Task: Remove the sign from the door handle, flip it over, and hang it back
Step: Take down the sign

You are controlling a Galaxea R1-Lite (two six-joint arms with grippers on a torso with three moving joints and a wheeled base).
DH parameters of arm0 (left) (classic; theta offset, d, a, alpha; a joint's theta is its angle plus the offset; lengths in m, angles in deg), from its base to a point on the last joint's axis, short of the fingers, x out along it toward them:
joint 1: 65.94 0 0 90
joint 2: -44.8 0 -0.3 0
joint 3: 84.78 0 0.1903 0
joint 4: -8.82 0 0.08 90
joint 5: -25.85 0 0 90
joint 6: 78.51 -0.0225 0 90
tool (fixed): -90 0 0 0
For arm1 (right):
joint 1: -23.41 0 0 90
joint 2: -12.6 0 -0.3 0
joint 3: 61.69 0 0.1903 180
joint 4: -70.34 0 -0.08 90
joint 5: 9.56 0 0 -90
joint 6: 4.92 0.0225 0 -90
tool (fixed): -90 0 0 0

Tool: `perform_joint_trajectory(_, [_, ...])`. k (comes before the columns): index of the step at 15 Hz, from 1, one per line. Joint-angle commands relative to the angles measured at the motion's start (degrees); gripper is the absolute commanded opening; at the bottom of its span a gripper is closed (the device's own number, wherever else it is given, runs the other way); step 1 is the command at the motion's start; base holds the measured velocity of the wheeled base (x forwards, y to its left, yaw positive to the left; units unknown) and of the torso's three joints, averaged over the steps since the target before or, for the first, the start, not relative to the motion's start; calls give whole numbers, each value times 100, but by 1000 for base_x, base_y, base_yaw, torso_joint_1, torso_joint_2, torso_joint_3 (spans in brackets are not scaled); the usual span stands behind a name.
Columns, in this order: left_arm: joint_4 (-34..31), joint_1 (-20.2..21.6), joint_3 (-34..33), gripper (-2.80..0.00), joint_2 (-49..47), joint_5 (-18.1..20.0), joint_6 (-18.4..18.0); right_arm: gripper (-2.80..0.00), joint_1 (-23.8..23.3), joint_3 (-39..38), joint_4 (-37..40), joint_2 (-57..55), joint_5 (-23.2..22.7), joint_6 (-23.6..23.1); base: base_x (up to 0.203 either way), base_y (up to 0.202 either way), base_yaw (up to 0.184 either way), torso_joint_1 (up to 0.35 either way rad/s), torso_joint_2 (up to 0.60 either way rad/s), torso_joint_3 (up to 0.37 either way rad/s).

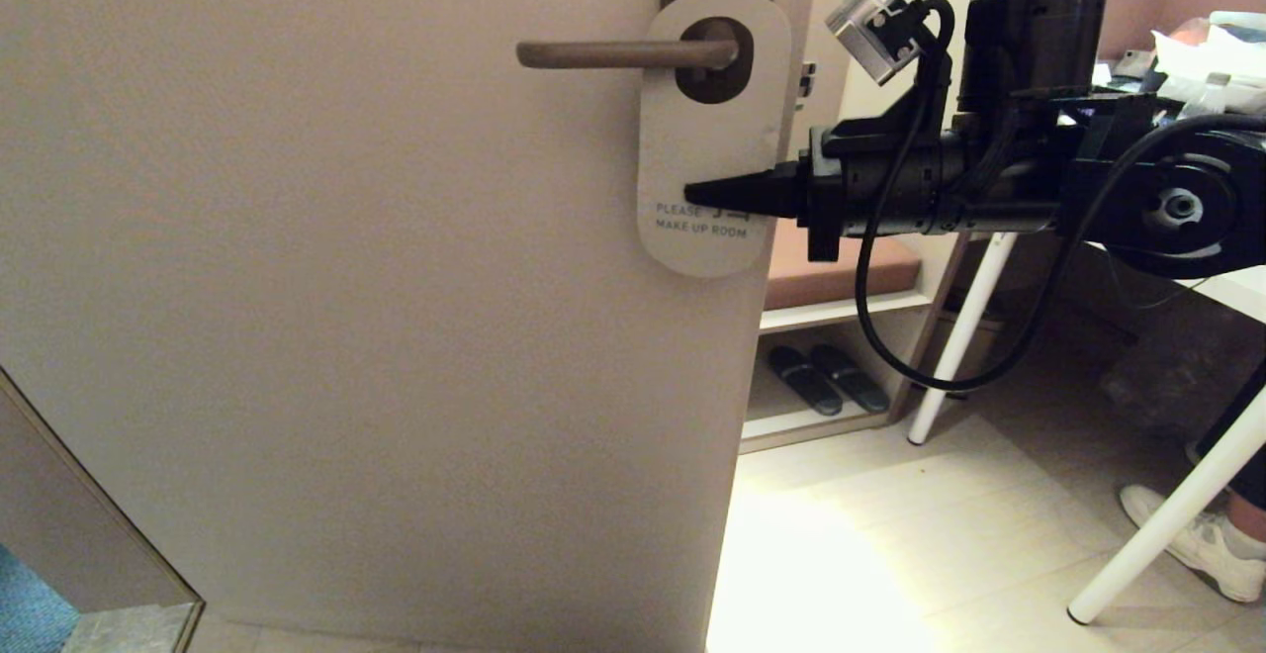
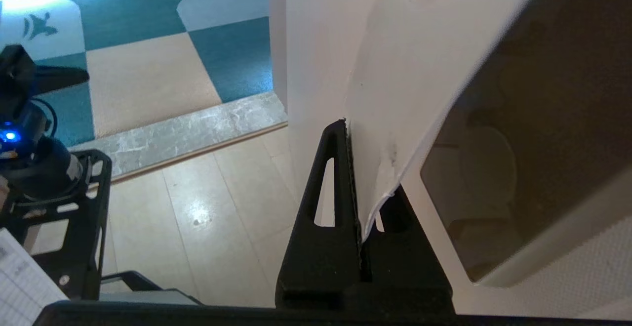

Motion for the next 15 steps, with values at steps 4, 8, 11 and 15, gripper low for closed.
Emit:
perform_joint_trajectory(4, [3,0,-1,-280,-5,-3,3,-280,138,-190,-13,164,677,17,0,0,0,0,0,0])
perform_joint_trajectory(8, [3,0,-1,-280,-5,-3,11,-280,157,-311,-10,284,758,20,0,0,0,0,0,0])
perform_joint_trajectory(11, [3,4,-1,-280,-5,-3,3,-280,285,-312,-27,319,1134,164,0,0,0,0,0,0])
perform_joint_trajectory(15, [3,0,-1,-280,-5,-3,3,-280,413,-317,-105,380,1600,511,0,0,0,0,0,0])
